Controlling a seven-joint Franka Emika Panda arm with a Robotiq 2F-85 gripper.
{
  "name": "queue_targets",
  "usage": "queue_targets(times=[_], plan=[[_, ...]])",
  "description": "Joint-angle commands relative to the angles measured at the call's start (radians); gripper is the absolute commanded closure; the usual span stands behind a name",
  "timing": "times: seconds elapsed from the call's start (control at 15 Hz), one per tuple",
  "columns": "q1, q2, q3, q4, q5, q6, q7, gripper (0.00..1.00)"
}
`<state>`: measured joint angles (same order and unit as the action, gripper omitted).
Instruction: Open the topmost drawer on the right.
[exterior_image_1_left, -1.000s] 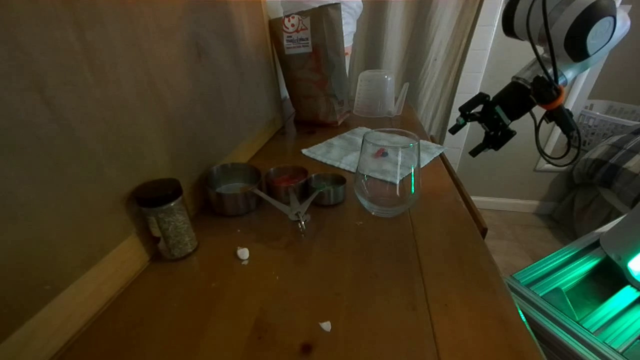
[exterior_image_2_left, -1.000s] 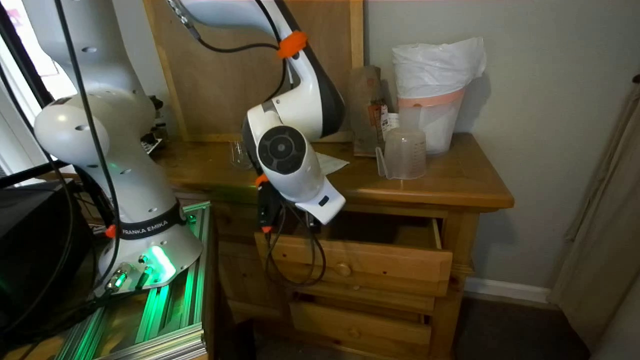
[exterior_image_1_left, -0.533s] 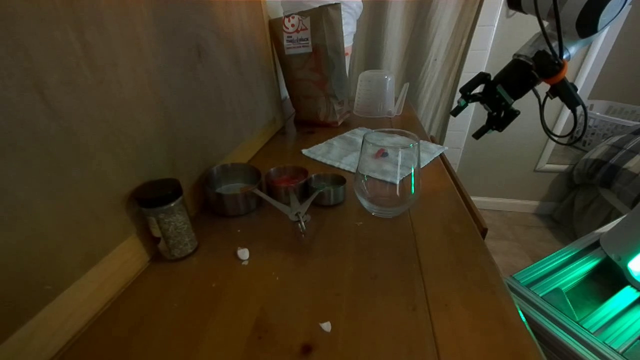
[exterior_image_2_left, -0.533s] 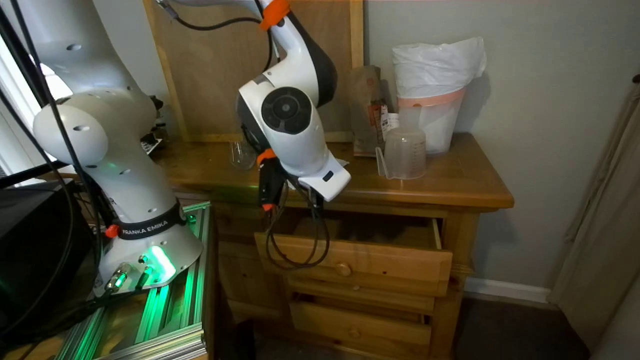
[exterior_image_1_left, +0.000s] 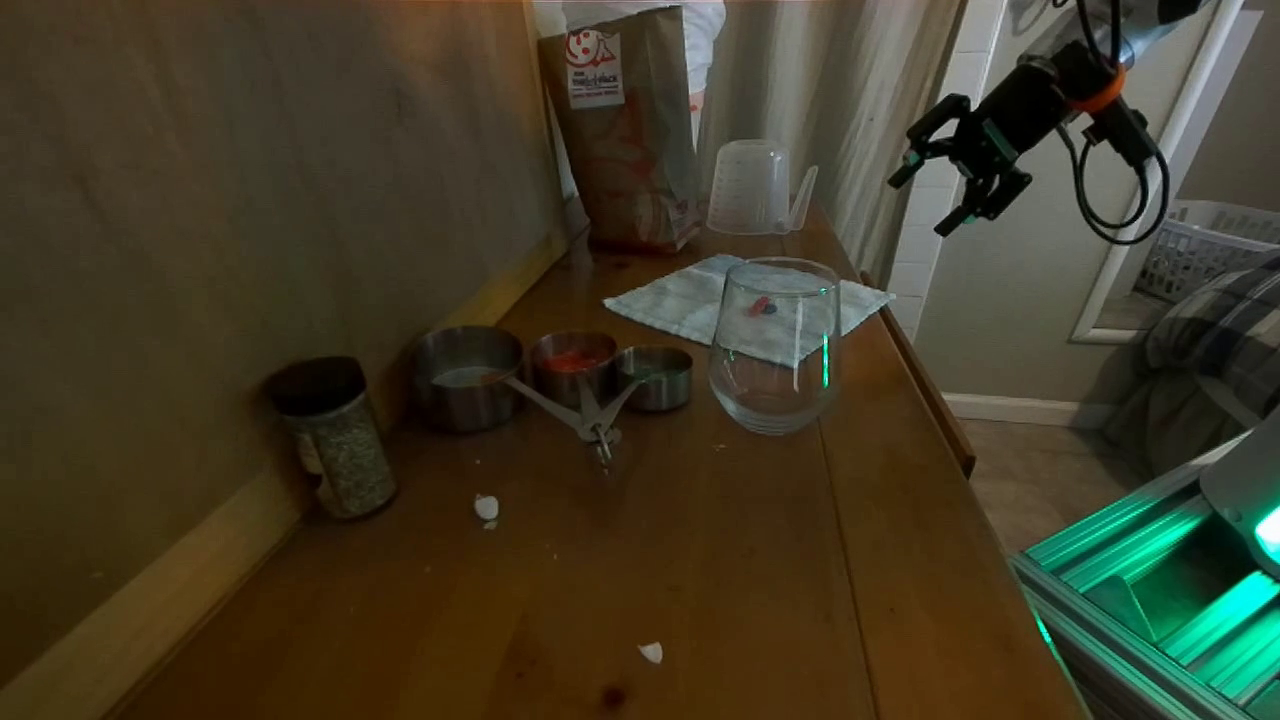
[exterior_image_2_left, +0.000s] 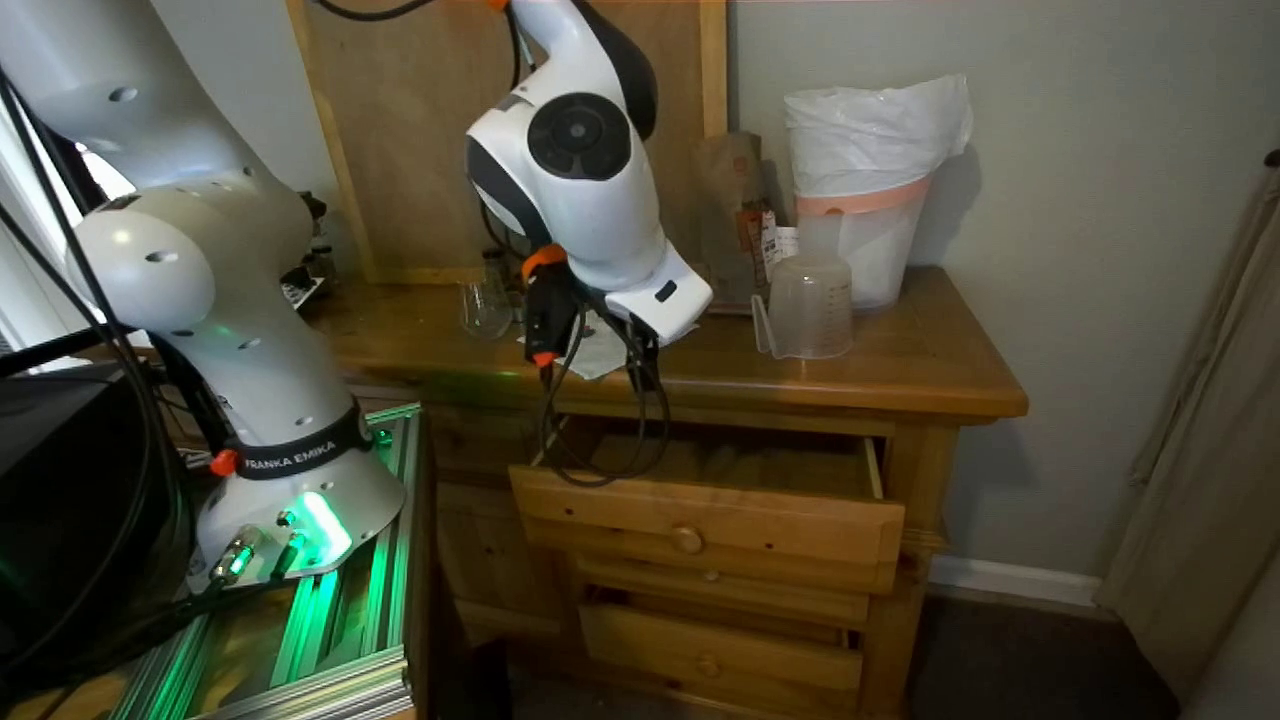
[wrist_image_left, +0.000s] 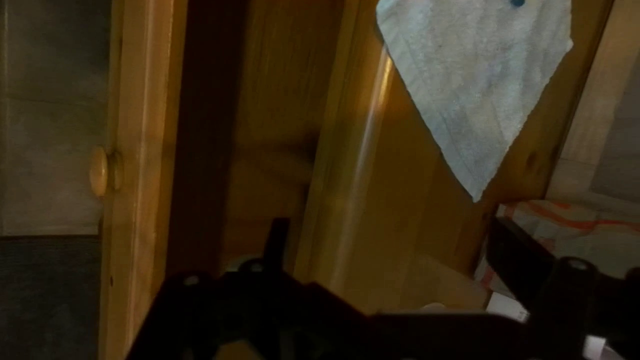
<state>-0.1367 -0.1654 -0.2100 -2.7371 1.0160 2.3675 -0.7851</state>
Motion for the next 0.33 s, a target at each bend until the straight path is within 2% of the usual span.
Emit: queue_targets(times=[0.0, 0.27], plan=[[-0.007, -0.001, 0.006, -0.001, -0.003, -0.002, 0.002, 0.0], [-0.008, 0.005, 0.006, -0.005, -0.003, -0.002, 0.001, 0.0]])
